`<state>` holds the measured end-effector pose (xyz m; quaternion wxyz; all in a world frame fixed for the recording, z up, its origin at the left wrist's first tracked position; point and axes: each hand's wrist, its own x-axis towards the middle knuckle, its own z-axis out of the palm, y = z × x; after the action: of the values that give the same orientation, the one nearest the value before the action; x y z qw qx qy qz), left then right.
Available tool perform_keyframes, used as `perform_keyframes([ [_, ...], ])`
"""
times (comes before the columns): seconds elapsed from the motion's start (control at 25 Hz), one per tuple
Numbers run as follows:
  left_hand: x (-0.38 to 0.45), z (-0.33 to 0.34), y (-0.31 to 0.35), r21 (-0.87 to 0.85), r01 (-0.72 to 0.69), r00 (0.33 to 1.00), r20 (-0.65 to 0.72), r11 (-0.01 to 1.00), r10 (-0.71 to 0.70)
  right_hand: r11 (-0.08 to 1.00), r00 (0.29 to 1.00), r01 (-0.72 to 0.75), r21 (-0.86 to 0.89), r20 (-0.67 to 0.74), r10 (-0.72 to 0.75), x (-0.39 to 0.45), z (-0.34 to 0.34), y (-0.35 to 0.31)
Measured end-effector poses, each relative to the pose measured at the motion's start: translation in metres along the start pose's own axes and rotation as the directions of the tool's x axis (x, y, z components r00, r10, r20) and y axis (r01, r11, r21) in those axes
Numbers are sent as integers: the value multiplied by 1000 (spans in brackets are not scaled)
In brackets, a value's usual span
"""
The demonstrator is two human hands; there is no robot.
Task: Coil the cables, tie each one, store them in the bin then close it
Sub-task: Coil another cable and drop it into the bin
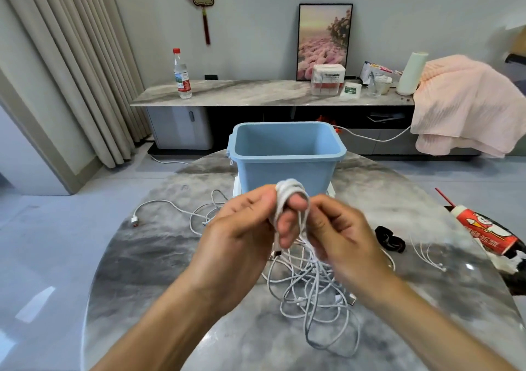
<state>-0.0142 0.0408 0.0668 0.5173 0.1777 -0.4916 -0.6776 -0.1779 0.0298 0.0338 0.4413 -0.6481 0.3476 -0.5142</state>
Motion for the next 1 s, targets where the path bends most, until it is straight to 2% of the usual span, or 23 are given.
perform_keyframes([
  [0.12,4,-12,3,-100,-21,988,-152,995,6,994,994,-108,-15,-14,107,-11,27,10],
  [0.32,11,-22,-6,-117,-45,919,-394,992,-5,950,948,-277,-146,120,294,-23,45,8],
  [0.36,13,-23,-9,-82,-58,900,-435,995,16,941,927,-303,-153,180,328,-25,47,8],
  [0.4,13,-25,-11,51,-60,885,-460,997,77,934,907,-326,-144,232,352,-27,48,6],
  [0.44,12,-28,-12,297,-51,878,-441,954,184,932,895,-338,-131,261,362,-27,46,2],
  [0.48,10,-32,-12,566,-54,885,-354,822,302,934,897,-334,-129,262,357,-25,41,-4],
  [0.52,8,-35,-12,770,-83,904,-209,632,374,939,908,-313,-146,244,340,-21,34,-10],
  [0.56,8,-39,-12,890,-127,919,-61,439,389,944,926,-275,-180,216,311,-16,24,-17],
  [0.6,8,-41,-11,943,-185,925,72,275,374,944,946,-216,-249,188,265,-12,13,-24],
  [0.64,8,-41,-8,956,-240,926,174,166,336,924,965,-127,-361,171,199,-7,1,-29],
  [0.68,9,-39,-6,953,-274,933,232,126,277,872,981,-15,-489,163,108,-4,-9,-33],
  [0.76,9,-36,-2,938,-304,948,280,166,151,745,986,157,-649,151,-75,3,-21,-37],
  [0.8,7,-34,-2,932,-292,956,277,215,97,725,982,189,-662,135,-133,6,-25,-36],
  [0.84,6,-32,-1,920,-248,968,247,305,43,714,977,211,-668,121,-176,9,-28,-33],
  [0.92,4,-29,1,792,-78,990,133,605,-47,691,967,239,-682,98,-236,15,-37,-23],
  [1.0,3,-25,6,519,61,997,2,852,-73,750,969,207,-628,29,-244,18,-42,-9],
])
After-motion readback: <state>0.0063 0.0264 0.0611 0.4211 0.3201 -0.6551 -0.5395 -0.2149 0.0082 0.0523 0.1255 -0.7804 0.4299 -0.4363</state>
